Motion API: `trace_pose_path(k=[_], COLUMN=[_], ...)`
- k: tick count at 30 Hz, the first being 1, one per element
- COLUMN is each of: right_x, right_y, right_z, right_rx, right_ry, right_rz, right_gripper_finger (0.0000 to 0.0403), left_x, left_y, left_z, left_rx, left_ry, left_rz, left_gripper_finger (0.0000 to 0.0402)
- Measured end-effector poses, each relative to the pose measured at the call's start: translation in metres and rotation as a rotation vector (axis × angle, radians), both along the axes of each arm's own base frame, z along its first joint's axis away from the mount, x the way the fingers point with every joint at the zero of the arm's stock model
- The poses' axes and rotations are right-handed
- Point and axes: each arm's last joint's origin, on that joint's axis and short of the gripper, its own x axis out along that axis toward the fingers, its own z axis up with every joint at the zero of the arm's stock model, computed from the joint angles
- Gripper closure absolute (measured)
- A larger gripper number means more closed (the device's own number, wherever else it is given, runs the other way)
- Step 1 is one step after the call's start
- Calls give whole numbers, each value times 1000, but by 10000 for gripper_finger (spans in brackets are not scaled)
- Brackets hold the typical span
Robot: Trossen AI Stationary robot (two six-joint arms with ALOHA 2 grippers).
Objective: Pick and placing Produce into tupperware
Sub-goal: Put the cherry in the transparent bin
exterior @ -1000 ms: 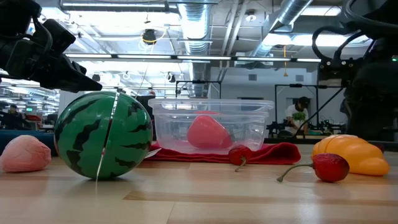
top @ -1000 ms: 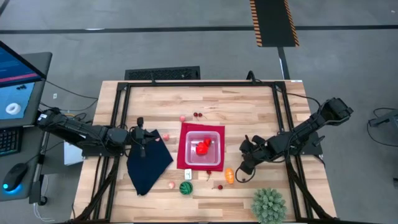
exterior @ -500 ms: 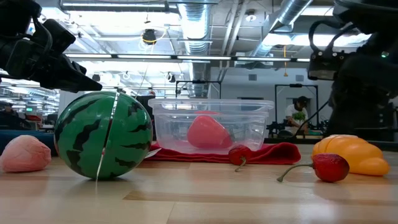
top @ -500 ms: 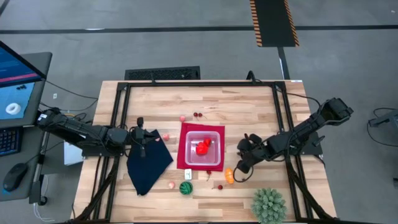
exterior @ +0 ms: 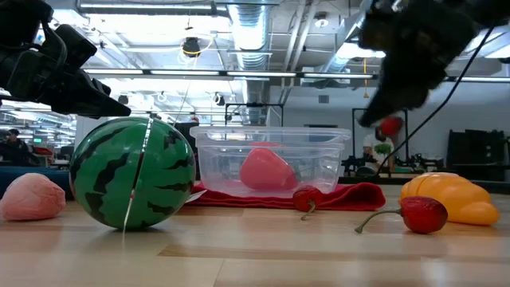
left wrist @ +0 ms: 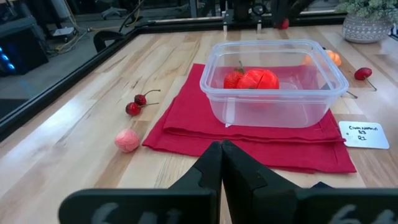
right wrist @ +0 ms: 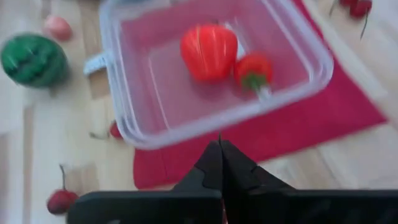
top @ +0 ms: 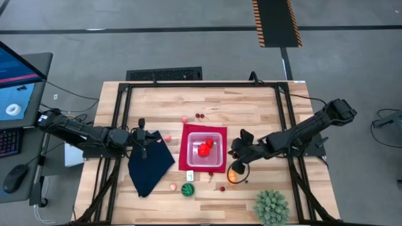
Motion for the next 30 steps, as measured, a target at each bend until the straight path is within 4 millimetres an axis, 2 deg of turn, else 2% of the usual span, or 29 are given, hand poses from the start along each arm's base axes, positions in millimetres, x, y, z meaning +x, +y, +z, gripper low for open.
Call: trace_pose_path(k=[4, 9, 13, 17, 23, 30], right_x=[10, 18, 25, 30, 37, 42], right_y=[-2, -5, -9, -14, -17, -19], right_z=[15, 28, 36, 42, 49, 56], right_rx=[-18, -50, -49, -40, -52, -10], right_ry=[-43, -82, -127, -167, -251, -332], right_rz=[21, 58, 69, 75, 114, 135], right_gripper_finger=[379, 393, 389, 376, 393, 376], left_x=[0, 0, 0, 0, 0, 0], left_y=[0, 0, 0, 0, 0, 0], left_z=[0, 0, 0, 0, 0, 0], left_rx=[9, 0, 9, 0, 8, 5], left_ry=[1, 0, 2, 0, 2, 1], left_rz=[-3, 0, -3, 0, -2, -1], left_gripper_finger=[401, 401, 401, 401, 402, 401])
